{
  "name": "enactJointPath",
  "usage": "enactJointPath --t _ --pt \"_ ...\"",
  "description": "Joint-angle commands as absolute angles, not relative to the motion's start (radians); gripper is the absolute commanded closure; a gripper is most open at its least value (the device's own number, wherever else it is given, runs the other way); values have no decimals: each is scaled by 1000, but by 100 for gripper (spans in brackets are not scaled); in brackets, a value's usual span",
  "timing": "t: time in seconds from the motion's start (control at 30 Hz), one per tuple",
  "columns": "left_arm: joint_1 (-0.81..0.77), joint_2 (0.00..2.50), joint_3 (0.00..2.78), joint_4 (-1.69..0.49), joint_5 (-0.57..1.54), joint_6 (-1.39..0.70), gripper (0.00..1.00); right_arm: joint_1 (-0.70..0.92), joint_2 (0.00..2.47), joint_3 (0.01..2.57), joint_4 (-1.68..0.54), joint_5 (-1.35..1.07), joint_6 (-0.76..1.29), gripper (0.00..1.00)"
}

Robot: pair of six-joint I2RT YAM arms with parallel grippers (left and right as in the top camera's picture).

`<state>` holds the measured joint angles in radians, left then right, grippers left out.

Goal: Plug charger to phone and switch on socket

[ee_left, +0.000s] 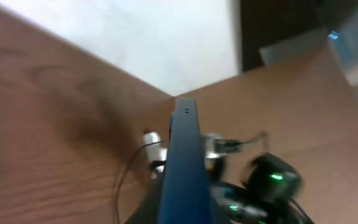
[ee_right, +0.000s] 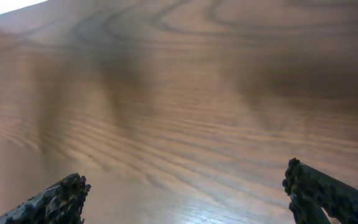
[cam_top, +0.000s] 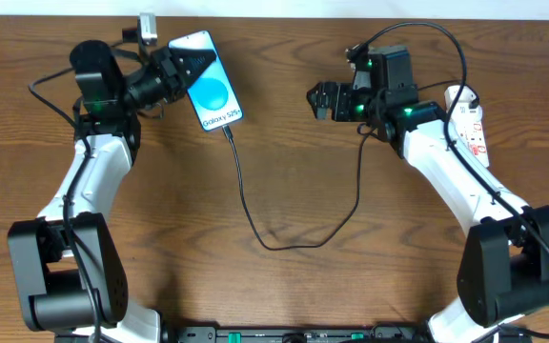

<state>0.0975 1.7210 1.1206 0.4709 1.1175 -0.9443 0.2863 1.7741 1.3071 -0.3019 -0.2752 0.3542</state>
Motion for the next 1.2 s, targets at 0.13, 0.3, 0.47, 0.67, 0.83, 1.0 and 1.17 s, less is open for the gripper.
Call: enactJointPath --t 0.13,0.3,0.47,0.67,0.83,1.0,1.17 --pt "100 1711 1130 237 937 -656 93 276 1752 1317 -303 -231 343 1" --pt "100 1711 1130 79 805 -543 93 276 1752 1317 -296 -230 343 1" --pt "100 1716 1130 -9 765 -485 93 276 1752 1317 -295 -230 343 0" --pt "100 1754 1130 -19 755 -438 93 276 1752 1317 -296 -230 343 1" --pt "99 1824 1130 -24 751 -454 93 276 1752 1317 -297 -230 343 1" --pt "99 1890 1130 -25 749 -457 93 276 1752 1317 -296 -230 343 1" --pt "99 1946 1130 -27 744 -457 92 276 1752 1317 -296 -230 343 1"
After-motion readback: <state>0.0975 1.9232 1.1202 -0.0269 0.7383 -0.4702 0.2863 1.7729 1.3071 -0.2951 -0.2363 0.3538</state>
